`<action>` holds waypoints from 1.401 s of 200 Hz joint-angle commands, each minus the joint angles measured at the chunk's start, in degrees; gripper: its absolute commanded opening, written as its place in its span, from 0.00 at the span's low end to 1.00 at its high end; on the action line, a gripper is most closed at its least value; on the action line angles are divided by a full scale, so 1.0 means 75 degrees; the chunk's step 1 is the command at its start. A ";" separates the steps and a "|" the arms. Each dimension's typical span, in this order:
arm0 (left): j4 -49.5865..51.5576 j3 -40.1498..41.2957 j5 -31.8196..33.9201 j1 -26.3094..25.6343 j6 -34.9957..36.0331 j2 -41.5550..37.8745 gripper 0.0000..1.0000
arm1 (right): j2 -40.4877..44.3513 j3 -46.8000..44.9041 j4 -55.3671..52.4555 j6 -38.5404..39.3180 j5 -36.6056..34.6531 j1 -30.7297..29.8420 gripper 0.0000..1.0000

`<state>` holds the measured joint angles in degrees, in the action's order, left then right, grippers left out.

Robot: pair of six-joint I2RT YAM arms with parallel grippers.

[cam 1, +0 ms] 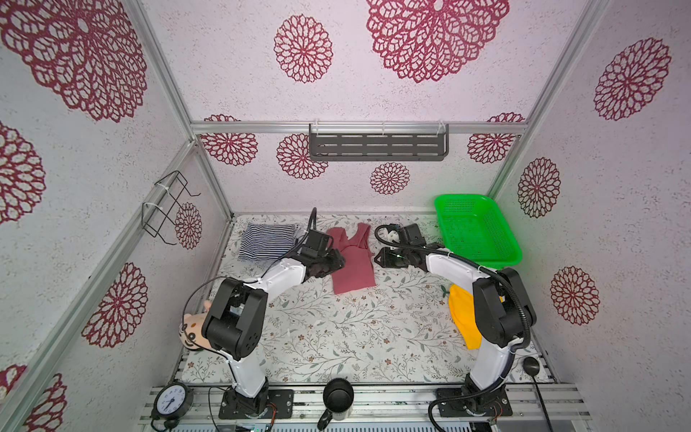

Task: Fold and stack tank tops
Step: Smooth out the tank top at the top-center of the table, then fold the tank top at the top-center of the table.

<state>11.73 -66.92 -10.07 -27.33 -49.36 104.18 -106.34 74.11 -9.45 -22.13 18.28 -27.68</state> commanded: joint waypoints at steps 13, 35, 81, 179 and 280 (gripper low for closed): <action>-0.0647 0.0290 0.0162 -0.0070 -0.0448 0.0664 0.58 | -0.0532 -0.0281 0.0925 -0.0550 0.0119 -0.0241 0.28; -0.0806 0.0518 0.0152 -0.0076 -0.0574 0.0826 0.58 | -0.0587 -0.0517 0.0934 -0.0574 -0.0190 -0.0212 0.28; -0.0912 0.1553 0.0228 -0.0466 -0.0980 0.0007 0.57 | 0.0182 -0.1866 0.1096 -0.0876 -0.0293 -0.0280 0.28; -0.1328 0.2922 0.0763 -0.0812 -0.1884 -0.1281 0.67 | 0.0868 -0.2730 0.1784 -0.1370 -0.0405 -0.0446 0.48; -0.2434 0.3226 0.0934 -0.0885 -0.2686 -0.0591 0.21 | 0.0358 -0.2648 0.2302 -0.1831 -0.0379 -0.0698 0.15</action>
<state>-5.17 -44.05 -4.60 -33.67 -67.31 99.04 -104.29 53.25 6.94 -35.07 15.44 -32.71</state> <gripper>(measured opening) 0.300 0.242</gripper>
